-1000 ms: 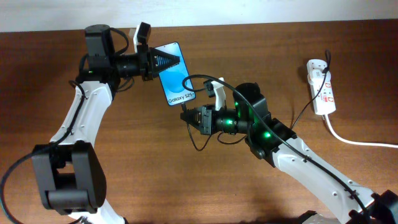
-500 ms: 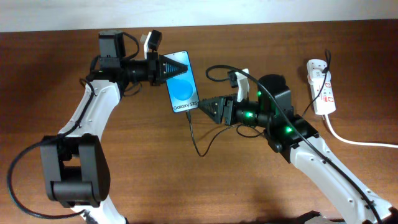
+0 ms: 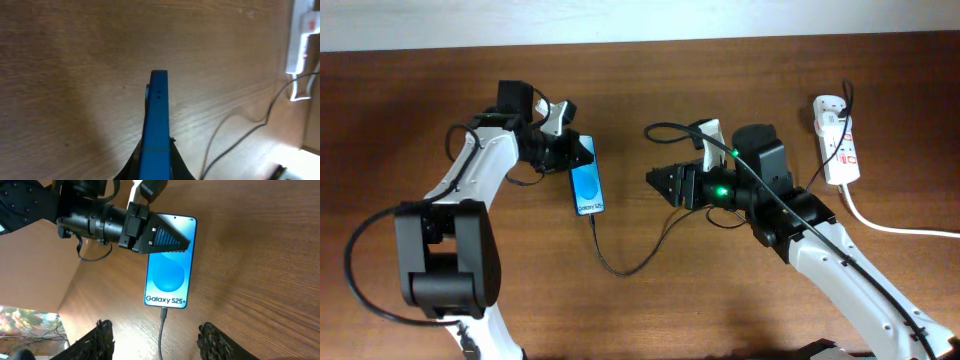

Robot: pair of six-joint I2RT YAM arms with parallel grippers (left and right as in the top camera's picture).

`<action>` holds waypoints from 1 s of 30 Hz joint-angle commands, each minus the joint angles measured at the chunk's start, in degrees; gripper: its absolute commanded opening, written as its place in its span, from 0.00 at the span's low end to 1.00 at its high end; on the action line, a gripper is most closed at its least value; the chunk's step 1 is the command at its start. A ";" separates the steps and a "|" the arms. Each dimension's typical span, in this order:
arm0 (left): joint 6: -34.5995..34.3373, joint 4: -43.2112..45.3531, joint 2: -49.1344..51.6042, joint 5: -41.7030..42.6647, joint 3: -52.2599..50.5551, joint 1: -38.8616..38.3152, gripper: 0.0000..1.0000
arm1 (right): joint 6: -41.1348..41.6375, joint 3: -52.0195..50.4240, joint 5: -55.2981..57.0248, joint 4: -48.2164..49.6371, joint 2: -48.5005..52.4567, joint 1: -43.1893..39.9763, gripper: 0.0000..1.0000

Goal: Plug charger to phone and switch on socket
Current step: 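Release the plug and lower the phone onto the table with the left gripper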

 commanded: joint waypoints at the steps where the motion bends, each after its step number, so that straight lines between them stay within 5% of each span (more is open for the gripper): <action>1: 1.25 0.39 4.63 -1.55 0.42 -1.09 0.00 | -0.96 0.70 0.72 -0.55 -0.74 -0.09 0.57; 6: 1.27 0.76 7.32 -1.77 0.42 -2.10 0.00 | -0.96 0.70 0.94 -0.55 -0.74 -0.09 0.56; 9: 1.27 0.74 7.32 -1.77 0.42 -2.10 0.08 | -0.96 0.70 0.94 -0.55 -0.74 -0.11 0.56; 30: -1.31 3.48 7.34 -13.79 0.42 -2.10 0.09 | -0.94 0.70 1.42 -1.03 -0.74 -0.11 0.56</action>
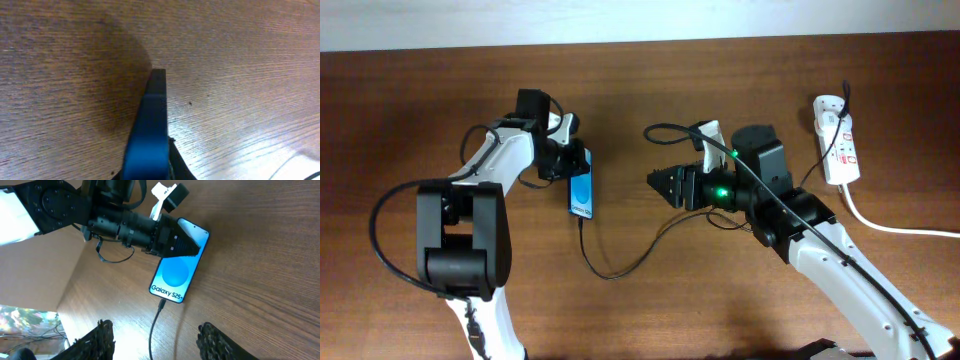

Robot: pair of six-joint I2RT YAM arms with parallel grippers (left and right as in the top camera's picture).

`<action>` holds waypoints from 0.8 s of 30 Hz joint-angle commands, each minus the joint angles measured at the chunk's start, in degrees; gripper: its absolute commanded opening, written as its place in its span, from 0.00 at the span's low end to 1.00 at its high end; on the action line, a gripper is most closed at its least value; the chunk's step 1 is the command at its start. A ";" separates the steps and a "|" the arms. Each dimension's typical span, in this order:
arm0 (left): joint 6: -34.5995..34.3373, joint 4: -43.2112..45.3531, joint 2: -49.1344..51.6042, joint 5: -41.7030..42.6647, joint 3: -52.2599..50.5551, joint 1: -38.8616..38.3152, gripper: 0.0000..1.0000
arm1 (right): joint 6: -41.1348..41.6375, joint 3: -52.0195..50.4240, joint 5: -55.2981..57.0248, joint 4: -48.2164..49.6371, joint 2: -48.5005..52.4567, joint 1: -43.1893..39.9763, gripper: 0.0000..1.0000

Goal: Plug charger to phone and switch on socket
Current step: 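Release the plug and lower the phone onto the table with the left gripper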

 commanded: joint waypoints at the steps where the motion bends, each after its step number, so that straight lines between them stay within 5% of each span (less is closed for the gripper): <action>1: 1.79 0.28 1.05 -1.97 0.39 0.09 0.09 | -0.83 0.70 1.64 0.00 -0.74 -0.11 0.57; 6: 1.81 0.28 1.05 -1.97 0.39 0.09 0.25 | -0.83 0.70 2.01 0.02 -0.74 -0.11 0.56; 12: 1.81 -0.39 1.05 -2.21 0.39 0.13 0.29 | -0.83 0.70 1.99 -0.04 -0.74 -0.11 0.56; 24: 1.84 -2.82 1.05 -11.19 0.57 0.13 0.53 | -0.85 0.70 2.01 -0.79 -0.74 -0.11 0.57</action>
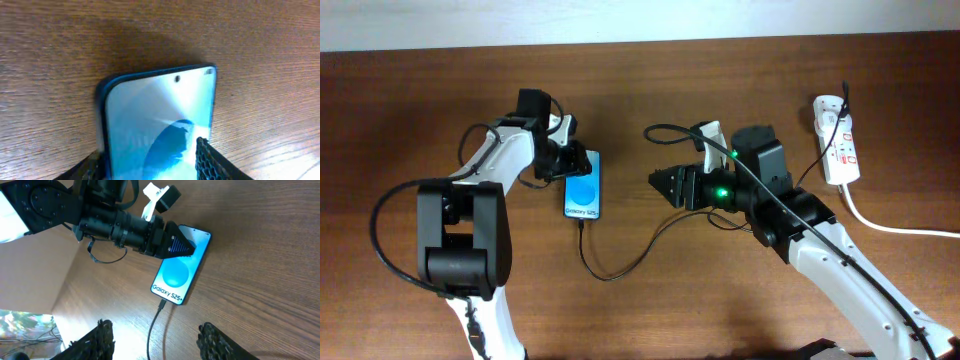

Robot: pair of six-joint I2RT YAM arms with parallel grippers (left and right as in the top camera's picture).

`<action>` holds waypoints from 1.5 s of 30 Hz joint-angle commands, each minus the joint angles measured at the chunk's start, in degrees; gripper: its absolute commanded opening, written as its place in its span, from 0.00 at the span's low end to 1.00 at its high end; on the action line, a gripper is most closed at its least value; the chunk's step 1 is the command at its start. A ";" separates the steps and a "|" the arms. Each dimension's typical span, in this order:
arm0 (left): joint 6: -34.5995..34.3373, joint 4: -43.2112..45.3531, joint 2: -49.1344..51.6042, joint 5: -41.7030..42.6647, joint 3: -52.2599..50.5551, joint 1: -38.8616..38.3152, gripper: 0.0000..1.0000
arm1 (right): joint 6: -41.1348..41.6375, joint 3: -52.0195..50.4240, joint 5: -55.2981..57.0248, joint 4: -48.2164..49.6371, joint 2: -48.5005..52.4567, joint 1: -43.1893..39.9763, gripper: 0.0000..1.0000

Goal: Plug charger to phone and switch on socket
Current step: 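Release the plug and lower the phone onto the table with the left gripper, then release the phone with the left gripper and move the right to the power strip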

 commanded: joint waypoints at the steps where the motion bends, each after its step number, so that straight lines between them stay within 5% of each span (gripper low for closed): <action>1: 0.52 -1.31 0.70 -8.00 -0.13 0.20 0.55 | -0.85 0.70 0.50 0.02 -0.74 -0.11 0.57; 9: 0.52 -3.56 0.68 -15.02 0.98 0.20 0.57 | -0.85 0.70 0.52 -0.31 -0.74 -0.15 0.57; 13: 0.52 -11.96 -0.61 -16.28 12.48 0.20 0.61 | -0.85 0.79 1.95 -4.04 -1.75 -2.84 0.58; 16: 0.50 -13.57 -5.66 -16.28 16.59 0.20 0.68 | -3.72 0.87 1.90 -8.68 -5.33 -7.54 0.68; 19: 0.52 -14.12 -14.93 -16.26 16.72 0.20 0.76 | -6.45 0.87 1.57 -14.43 -10.01 -14.69 0.73; 23: 0.50 -15.65 -22.36 -16.24 16.72 0.20 1.00 | -10.25 1.14 1.57 -21.09 -13.90 -25.33 0.77; 27: 0.52 -18.75 -24.61 -16.24 16.70 0.20 0.99 | -12.83 8.59 4.57 -30.88 -14.91 -41.68 0.86; 30: 0.50 -18.75 -24.61 -16.24 16.70 0.20 1.00 | -12.59 9.38 14.71 -30.32 -13.25 -50.86 0.99; 36: 0.52 -18.75 -24.61 -16.26 16.70 0.20 1.00 | -6.08 9.38 11.56 -14.03 8.76 -62.88 0.99; 39: 0.50 -18.75 -24.61 -16.24 16.70 0.20 0.99 | -3.52 9.38 10.78 -3.52 17.44 -63.10 0.99; 45: 0.50 -18.75 -24.61 -16.24 16.70 0.20 0.99 | -7.67 11.80 11.06 2.56 24.11 -62.73 0.99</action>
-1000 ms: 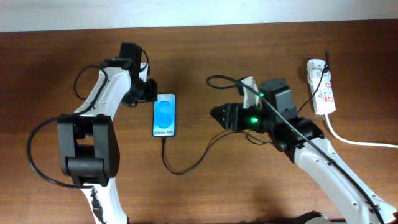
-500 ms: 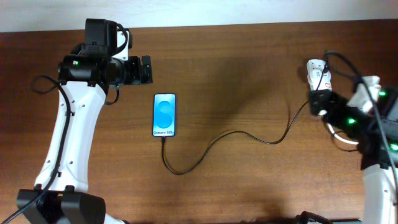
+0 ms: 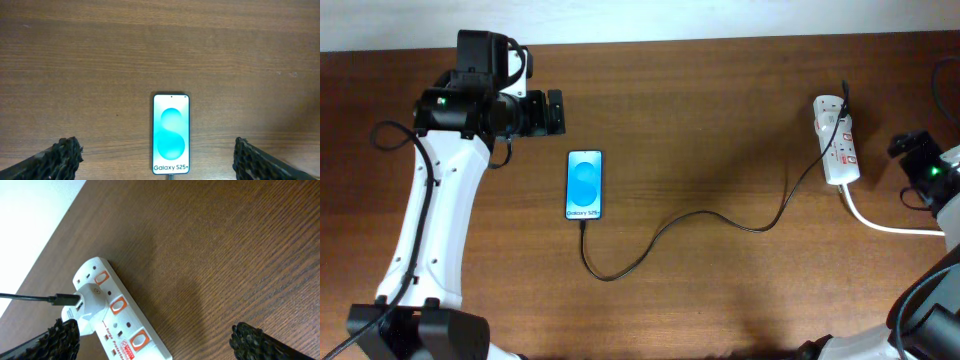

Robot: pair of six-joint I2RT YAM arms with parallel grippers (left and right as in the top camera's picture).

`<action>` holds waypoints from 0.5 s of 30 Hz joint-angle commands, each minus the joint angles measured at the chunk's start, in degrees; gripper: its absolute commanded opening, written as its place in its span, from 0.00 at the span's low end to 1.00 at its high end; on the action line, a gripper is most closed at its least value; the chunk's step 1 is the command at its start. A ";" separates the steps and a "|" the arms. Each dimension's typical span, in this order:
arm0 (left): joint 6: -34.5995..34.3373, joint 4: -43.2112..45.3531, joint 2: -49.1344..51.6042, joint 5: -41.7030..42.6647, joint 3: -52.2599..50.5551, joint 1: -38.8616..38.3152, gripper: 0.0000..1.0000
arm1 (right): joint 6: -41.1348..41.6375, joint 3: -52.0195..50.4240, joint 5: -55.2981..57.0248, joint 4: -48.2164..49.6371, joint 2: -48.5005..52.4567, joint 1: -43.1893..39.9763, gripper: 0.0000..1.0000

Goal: Plug charger to phone and switch on socket
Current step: 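Release the phone with the left gripper and move the right to the power strip, then press the power strip switch beside the charger with the right gripper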

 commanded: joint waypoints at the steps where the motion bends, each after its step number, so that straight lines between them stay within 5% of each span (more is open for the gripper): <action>1: 0.31 0.07 -1.09 -0.44 0.87 0.28 0.99 | -4.44 5.90 -0.02 -4.17 1.90 1.20 0.99; 9: 0.31 0.07 -1.09 -0.44 0.87 0.28 0.99 | -10.64 27.78 12.46 -28.11 12.61 8.59 0.99; 15: 0.31 0.07 -1.09 -0.44 0.87 0.28 1.00 | -11.96 28.70 15.34 -28.70 18.62 10.56 0.99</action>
